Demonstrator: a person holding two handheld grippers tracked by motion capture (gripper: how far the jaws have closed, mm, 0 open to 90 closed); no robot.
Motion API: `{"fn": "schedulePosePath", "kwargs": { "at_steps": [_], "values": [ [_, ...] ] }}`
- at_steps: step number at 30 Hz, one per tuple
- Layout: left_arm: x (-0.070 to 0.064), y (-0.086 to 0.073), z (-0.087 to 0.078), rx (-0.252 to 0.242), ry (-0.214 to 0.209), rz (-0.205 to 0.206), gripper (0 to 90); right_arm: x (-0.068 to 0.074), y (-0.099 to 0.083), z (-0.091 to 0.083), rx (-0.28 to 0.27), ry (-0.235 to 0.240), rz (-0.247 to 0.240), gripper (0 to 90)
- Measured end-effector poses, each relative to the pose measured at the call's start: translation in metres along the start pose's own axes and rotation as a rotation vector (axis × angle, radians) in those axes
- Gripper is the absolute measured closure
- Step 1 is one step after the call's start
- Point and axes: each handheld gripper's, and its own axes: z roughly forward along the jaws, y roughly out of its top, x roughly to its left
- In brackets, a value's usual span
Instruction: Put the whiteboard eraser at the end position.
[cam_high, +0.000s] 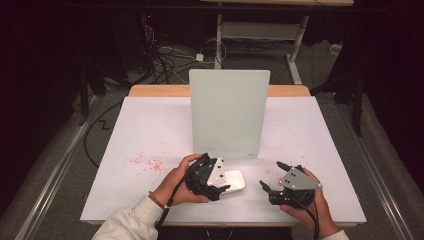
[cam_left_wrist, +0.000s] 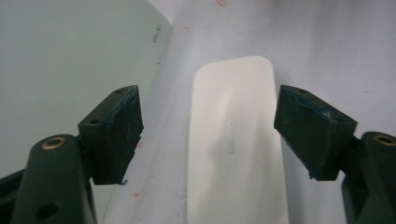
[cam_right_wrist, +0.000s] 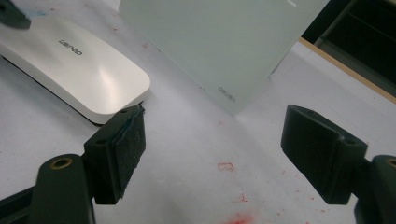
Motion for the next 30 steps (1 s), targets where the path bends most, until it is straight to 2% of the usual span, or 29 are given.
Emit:
{"fn": "schedulePosePath", "kwargs": {
  "at_steps": [8,10,12,14,16,19,22,24,25,28,30],
  "values": [
    [0.010,-0.031,-0.028,-0.095,0.153,-0.088,18.7,-0.001,0.001,-0.003,-0.018,-0.007,0.012,22.6],
    [0.011,-0.041,-0.034,-0.114,0.205,-0.102,18.7,-0.002,0.001,-0.003,-0.019,-0.007,0.013,22.6],
    [0.012,-0.055,-0.041,-0.138,0.261,-0.127,18.8,-0.002,0.000,-0.003,-0.018,-0.008,0.013,22.6],
    [0.013,-0.071,-0.047,-0.130,0.305,-0.149,18.8,-0.002,-0.001,-0.004,-0.017,-0.008,0.017,22.6],
    [0.015,-0.085,-0.052,-0.115,0.315,-0.188,18.8,-0.003,0.000,-0.005,-0.020,-0.013,0.021,22.6],
    [0.015,-0.105,-0.059,-0.087,0.340,-0.218,18.8,-0.004,-0.001,-0.006,-0.026,-0.019,0.028,22.6],
    [0.011,-0.129,-0.064,-0.083,0.386,-0.267,19.7,-0.004,-0.001,-0.006,-0.024,-0.020,0.030,22.6],
    [0.011,-0.145,-0.066,-0.073,0.373,-0.341,19.7,-0.005,-0.002,-0.006,-0.022,-0.024,0.028,22.6],
    [0.011,-0.150,-0.068,-0.063,0.362,-0.359,19.7,-0.005,-0.002,-0.007,-0.023,-0.027,0.038,22.6],
    [0.009,-0.159,-0.070,-0.045,0.352,-0.374,19.7,-0.006,-0.002,-0.006,-0.023,-0.029,0.037,22.7],
    [0.009,-0.158,-0.070,-0.037,0.369,-0.365,19.4,-0.006,-0.001,-0.007,-0.024,-0.035,0.042,22.8]
  ]
}}
